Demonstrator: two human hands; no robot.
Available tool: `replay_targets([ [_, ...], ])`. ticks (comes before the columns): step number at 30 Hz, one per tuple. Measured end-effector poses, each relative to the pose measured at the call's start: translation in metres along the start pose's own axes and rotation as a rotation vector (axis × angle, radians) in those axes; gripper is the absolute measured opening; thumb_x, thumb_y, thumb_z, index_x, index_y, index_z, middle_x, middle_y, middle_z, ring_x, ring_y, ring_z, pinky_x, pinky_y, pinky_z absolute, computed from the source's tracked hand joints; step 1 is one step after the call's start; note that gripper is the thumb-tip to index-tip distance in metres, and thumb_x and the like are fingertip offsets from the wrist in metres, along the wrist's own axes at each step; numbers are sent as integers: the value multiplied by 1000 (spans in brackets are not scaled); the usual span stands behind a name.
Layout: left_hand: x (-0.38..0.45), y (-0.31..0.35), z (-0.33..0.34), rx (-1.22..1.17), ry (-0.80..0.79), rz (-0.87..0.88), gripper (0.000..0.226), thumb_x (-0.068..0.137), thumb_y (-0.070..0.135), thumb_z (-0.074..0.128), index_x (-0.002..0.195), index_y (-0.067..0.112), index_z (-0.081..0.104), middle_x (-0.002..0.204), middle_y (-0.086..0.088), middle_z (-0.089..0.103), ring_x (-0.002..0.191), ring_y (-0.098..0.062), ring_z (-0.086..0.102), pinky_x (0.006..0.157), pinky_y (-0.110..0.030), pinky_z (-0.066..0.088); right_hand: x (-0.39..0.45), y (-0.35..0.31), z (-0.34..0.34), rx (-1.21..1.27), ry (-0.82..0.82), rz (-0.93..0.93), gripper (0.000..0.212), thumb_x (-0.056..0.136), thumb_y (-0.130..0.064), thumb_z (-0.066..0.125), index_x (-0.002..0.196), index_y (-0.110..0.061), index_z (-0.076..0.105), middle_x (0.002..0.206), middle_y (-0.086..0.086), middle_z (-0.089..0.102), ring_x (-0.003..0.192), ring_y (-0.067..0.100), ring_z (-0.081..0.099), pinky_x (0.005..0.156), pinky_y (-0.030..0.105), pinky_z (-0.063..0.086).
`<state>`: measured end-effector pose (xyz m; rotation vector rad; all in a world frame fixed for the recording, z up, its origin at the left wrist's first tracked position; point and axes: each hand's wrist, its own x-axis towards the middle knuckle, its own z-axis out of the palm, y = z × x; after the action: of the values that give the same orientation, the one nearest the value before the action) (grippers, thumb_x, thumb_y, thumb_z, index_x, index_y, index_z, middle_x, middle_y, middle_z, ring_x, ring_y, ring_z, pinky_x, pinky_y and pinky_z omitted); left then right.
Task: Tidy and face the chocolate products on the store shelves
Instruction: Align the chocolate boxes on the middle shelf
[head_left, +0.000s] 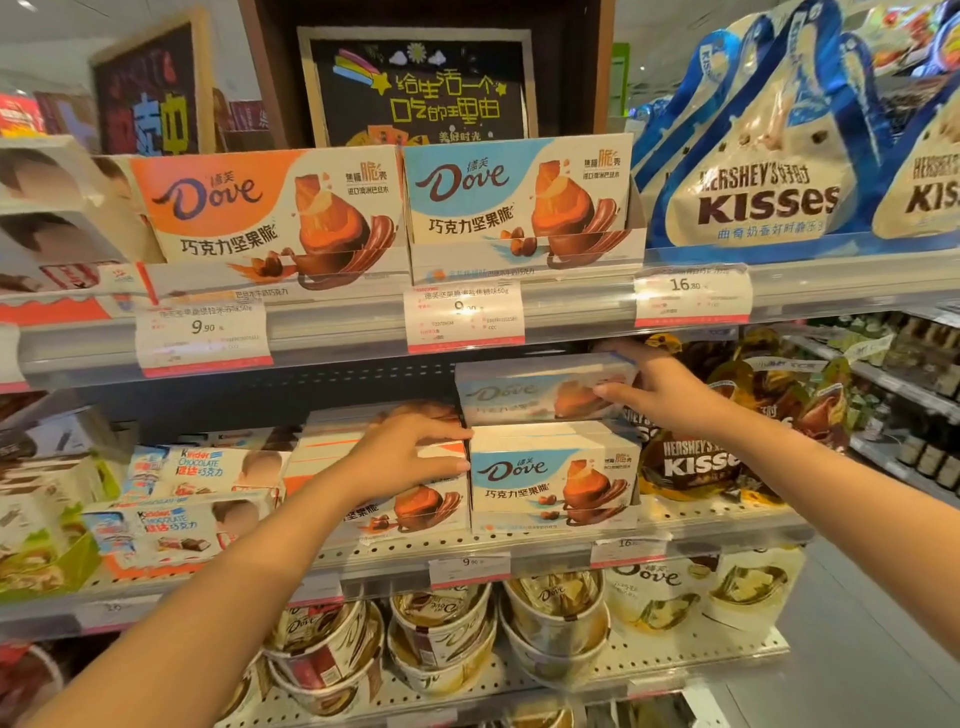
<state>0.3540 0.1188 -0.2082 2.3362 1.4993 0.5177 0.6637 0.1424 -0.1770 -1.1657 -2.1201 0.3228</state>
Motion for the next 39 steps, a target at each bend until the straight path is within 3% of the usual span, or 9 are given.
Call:
replay_targets([
  [3, -2, 0, -1, -60, 1, -16, 47, 75, 53, 65, 120, 46, 58, 126, 15, 57, 116, -3, 51, 99, -38, 46, 3, 8, 4, 25, -133, 82, 37, 90, -18, 59, 126, -15, 50, 117, -5, 55, 106, 8, 53, 81, 10, 40],
  [9, -1, 3, -2, -69, 23, 22, 41, 78, 31, 73, 118, 34, 61, 115, 21, 58, 107, 1, 52, 90, -24, 48, -3, 15, 23, 91, -258, 68, 26, 95, -13, 50, 120, -17, 45, 114, -2, 51, 100, 8, 55, 76, 14, 48],
  [13, -2, 6, -2, -45, 41, 38, 43, 79, 29, 73, 119, 32, 60, 112, 24, 54, 102, 6, 47, 77, -3, 34, -15, 22, 33, -206, -176, -103, 20, 95, -22, 50, 113, -16, 59, 120, -1, 45, 113, 11, 42, 95, 21, 34],
  [19, -2, 6, -2, -33, 48, 44, 45, 79, 29, 73, 121, 33, 59, 115, 24, 53, 105, 5, 46, 82, -12, 37, -16, 15, 37, -320, 70, -185, 42, 93, -33, 41, 87, -4, 70, 94, 0, 60, 88, 7, 53, 78, 21, 39],
  [23, -1, 3, 0, -59, 72, 16, 56, 74, 31, 76, 126, 30, 54, 127, 17, 53, 114, 2, 46, 100, -23, 40, 9, 28, 21, -105, 332, 162, 32, 90, 14, 32, 109, 7, 56, 97, 11, 56, 78, 4, 54, 67, 4, 40],
  [28, 0, 3, 0, -14, 115, -15, 69, 71, 33, 79, 132, 28, 46, 128, 18, 48, 110, 2, 41, 93, -18, 34, 27, 33, 7, 72, 145, 309, 30, 92, 12, 34, 100, 3, 61, 90, 12, 58, 93, 27, 50, 60, 3, 40],
  [31, 1, 2, 1, 10, 146, -67, 80, 67, 36, 81, 135, 27, 41, 132, 14, 45, 118, -5, 42, 95, -20, 35, 30, 28, 9, 125, -27, 313, 29, 94, 8, 38, 112, 4, 60, 113, 22, 62, 109, 32, 57, 71, 6, 43],
  [34, 0, 6, 4, 77, 206, -96, 79, 63, 42, 81, 132, 25, 45, 135, 5, 47, 123, -13, 43, 99, -29, 39, 32, 10, 19, 5, -152, 235, 26, 95, -4, 46, 116, -5, 62, 117, 10, 63, 108, 20, 58, 76, 9, 42],
  [39, -7, 9, -1, 191, 157, -65, 65, 65, 58, 73, 119, 30, 51, 112, 16, 49, 106, -4, 44, 89, -26, 39, 49, -30, 53, -111, -289, 80, 28, 97, -16, 46, 121, -15, 60, 119, -1, 59, 105, 11, 53, 70, 2, 35],
])
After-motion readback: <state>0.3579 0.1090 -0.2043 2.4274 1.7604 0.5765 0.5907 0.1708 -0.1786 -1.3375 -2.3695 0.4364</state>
